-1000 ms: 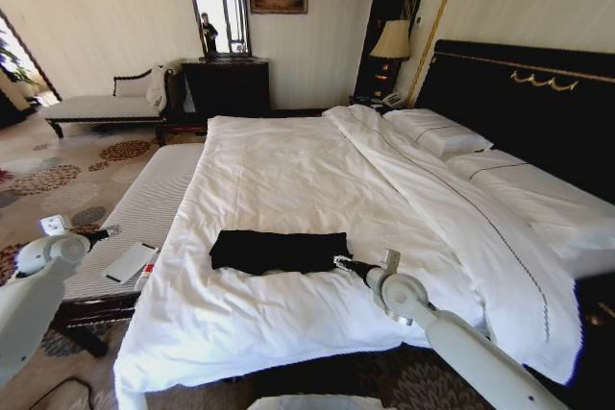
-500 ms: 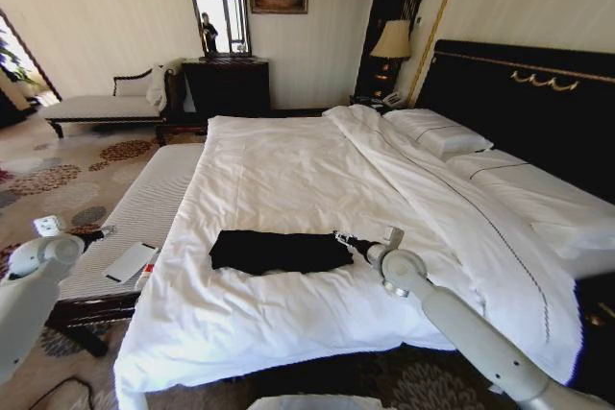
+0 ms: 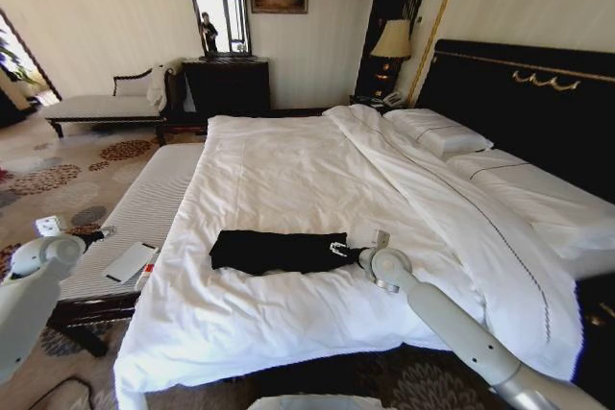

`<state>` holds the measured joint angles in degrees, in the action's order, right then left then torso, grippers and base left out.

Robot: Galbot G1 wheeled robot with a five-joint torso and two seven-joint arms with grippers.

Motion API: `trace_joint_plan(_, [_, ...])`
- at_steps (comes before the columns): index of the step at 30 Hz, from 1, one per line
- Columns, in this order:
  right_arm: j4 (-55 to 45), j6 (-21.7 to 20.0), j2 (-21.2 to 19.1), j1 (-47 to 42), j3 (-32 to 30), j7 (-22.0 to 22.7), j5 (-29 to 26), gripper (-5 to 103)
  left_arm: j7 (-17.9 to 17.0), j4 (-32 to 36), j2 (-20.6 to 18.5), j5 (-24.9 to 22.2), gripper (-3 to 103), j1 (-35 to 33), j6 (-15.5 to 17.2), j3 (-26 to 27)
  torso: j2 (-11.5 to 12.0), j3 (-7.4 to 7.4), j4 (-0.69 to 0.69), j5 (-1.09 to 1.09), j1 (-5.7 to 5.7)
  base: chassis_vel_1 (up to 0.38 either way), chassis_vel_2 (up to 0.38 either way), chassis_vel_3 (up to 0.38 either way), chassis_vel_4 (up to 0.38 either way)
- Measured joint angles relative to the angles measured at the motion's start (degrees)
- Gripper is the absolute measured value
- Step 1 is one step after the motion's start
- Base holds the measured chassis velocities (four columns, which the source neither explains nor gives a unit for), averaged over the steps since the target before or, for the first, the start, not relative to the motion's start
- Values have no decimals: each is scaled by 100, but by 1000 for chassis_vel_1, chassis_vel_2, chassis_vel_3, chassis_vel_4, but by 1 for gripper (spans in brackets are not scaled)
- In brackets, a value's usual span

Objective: Fold the clothes on the bed.

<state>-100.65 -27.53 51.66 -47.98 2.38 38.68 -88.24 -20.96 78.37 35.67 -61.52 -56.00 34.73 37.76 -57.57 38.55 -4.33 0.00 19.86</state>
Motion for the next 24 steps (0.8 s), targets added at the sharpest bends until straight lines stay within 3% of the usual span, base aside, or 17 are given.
trace_joint_plan(3, [-46,0,10,-62,0,-89,8,95,-1,16,-8,-9,100,6,0,2,0,0,1,0,0,0,0,0,0])
trace_joint_plan(6, [-164,35,14,-133,-3,-146,9,79,-2,28,-25,-15,100,1,0,19,0,0,2,0,0,0,0,0,0])
trace_joint_plan(8, [-180,59,13,-146,-3,-162,23,79,-2,28,-26,-15,100,-6,-1,23,0,0,2,0,0,0,0,0,0])
trace_joint_plan(12, [-175,204,5,-174,-4,-262,163,57,-2,26,-11,7,100,-43,-21,40,0,0,2,0,0,0,0,0,0])
trace_joint_plan(14, [-173,231,3,-174,-4,-280,183,57,-2,26,-8,12,100,-48,-23,41,0,0,2,0,0,0,0,0,0])
trace_joint_plan(15, [-163,322,0,-174,-10,-333,245,47,-2,26,-5,24,100,-57,-31,44,0,0,2,0,0,0,0,0,0])
trace_joint_plan(18, [-157,420,-2,-173,-20,-361,280,41,-3,27,-4,32,100,-59,-39,49,0,0,2,0,0,0,0,0,0])
trace_joint_plan(24, [-219,679,-26,-266,-144,-371,313,14,-5,41,3,57,100,-65,-55,60,0,0,3,1,0,0,0,0,0])
